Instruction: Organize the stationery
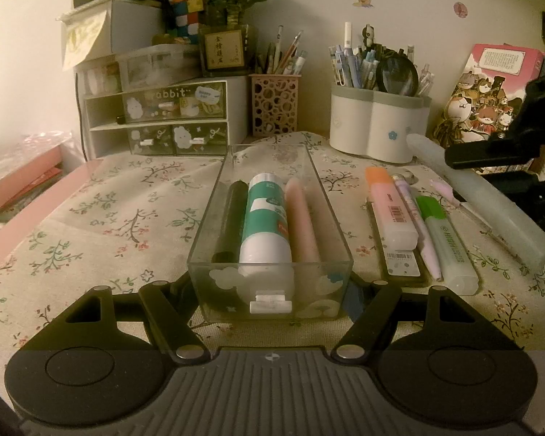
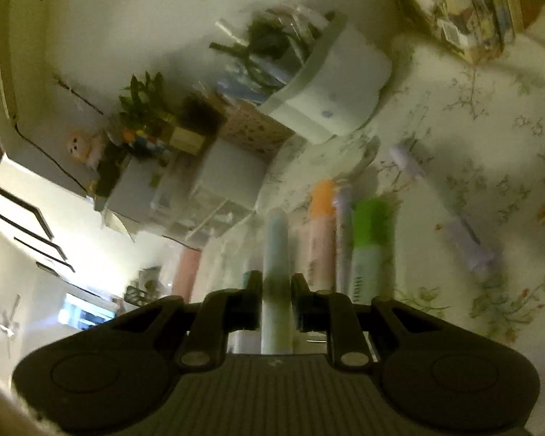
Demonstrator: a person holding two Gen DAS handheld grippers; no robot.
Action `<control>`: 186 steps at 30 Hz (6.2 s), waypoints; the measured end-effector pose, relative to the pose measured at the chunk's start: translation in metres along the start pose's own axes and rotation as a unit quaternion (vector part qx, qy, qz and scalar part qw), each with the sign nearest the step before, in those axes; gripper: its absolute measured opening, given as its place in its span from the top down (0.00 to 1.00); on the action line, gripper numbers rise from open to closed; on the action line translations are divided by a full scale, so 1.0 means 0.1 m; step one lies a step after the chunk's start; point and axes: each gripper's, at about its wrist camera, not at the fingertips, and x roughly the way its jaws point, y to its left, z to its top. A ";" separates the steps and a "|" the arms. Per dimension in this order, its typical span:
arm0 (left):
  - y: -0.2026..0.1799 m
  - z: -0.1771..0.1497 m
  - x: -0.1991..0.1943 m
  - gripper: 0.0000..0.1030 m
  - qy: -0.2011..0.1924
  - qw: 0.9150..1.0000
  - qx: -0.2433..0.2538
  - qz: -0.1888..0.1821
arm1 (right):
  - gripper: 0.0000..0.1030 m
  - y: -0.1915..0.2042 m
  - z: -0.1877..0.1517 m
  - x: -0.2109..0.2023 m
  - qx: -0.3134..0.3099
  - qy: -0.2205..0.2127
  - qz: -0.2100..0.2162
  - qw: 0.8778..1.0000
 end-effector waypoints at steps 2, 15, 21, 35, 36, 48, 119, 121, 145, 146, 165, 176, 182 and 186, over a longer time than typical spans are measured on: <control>0.00 0.00 0.00 0.29 0.000 1.000 0.000 0.000 | 0.88 0.07 -0.01 0.03 -0.010 -0.004 -0.016 1.000; 0.00 0.00 0.00 0.29 0.000 1.000 0.000 0.000 | 0.88 0.39 -0.01 0.31 -0.032 -0.005 -0.066 0.997; 0.00 0.00 0.00 0.29 0.000 1.000 0.000 0.000 | 0.88 0.51 -0.01 0.41 -0.027 -0.001 -0.064 0.998; -0.01 0.00 0.01 0.29 0.000 1.000 0.000 0.000 | 0.86 0.80 -0.01 0.84 -0.052 0.009 -0.072 0.996; -0.01 0.00 0.01 0.29 0.000 1.000 0.000 0.000 | 0.86 0.81 -0.02 0.87 -0.056 0.014 -0.077 0.995; -0.01 0.01 0.01 0.29 0.000 1.000 0.001 0.000 | 0.85 0.74 -0.05 0.80 -0.064 0.011 -0.094 0.993; 0.01 0.02 0.03 0.29 -0.002 1.000 -0.001 0.002 | 0.81 0.41 -0.08 0.34 -0.221 0.006 -0.260 0.940; 0.01 0.02 0.03 0.29 -0.002 1.000 -0.001 0.002 | 0.81 0.44 -0.05 0.32 -0.223 0.000 -0.260 0.939; 0.00 0.02 0.03 0.29 -0.002 1.000 -0.001 0.002 | 0.70 0.81 -0.30 0.99 -0.338 0.072 -0.304 0.888; 0.00 0.02 0.03 0.29 -0.002 1.000 -0.001 0.001 | 0.68 0.80 -0.30 1.04 -0.338 0.083 -0.316 0.883; 0.01 0.02 0.04 0.29 -0.002 1.000 0.001 0.000 | 0.73 0.70 -0.03 0.38 -0.248 0.015 -0.257 0.934; 0.01 0.02 0.03 0.29 -0.002 1.000 0.002 -0.001 | 0.73 0.57 -0.08 0.38 -0.265 0.034 -0.298 0.916; 0.01 0.02 0.03 0.29 -0.002 1.000 0.002 0.000 | 0.73 0.43 -0.07 0.25 -0.228 0.039 -0.258 0.938; 0.01 0.02 0.03 0.29 -0.002 1.000 0.002 0.000 | 0.73 0.33 -0.05 0.24 -0.199 0.042 -0.245 0.948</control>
